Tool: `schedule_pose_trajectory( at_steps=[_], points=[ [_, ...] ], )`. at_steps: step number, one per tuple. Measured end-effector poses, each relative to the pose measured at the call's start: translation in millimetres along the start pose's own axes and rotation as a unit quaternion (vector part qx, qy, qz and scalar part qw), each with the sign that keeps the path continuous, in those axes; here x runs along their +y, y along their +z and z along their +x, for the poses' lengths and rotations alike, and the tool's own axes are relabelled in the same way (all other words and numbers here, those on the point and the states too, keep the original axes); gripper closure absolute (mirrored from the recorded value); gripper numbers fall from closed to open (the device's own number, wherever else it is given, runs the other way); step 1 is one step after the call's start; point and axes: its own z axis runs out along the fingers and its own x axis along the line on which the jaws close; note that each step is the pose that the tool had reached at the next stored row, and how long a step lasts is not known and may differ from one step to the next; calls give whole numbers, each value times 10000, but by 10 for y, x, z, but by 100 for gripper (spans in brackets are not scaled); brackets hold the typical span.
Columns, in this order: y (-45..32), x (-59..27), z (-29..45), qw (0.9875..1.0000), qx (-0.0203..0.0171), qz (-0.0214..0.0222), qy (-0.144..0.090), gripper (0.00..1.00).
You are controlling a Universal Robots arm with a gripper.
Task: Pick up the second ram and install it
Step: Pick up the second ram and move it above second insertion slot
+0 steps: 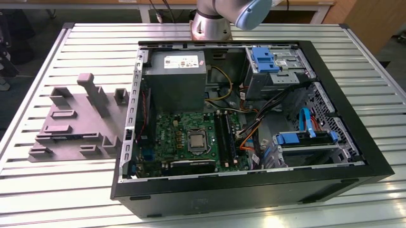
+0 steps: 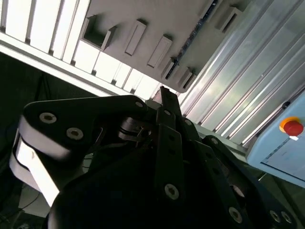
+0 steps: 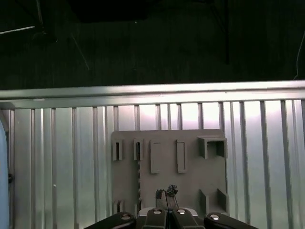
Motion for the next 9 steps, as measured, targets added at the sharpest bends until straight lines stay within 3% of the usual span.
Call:
schedule_pose_trajectory(
  at_steps=[5, 9],
  points=[
    [4, 0, 0, 9996, 17, -2, -297, 89],
    [23, 1, 0, 9996, 17, -1, -284, 89]
  ],
)
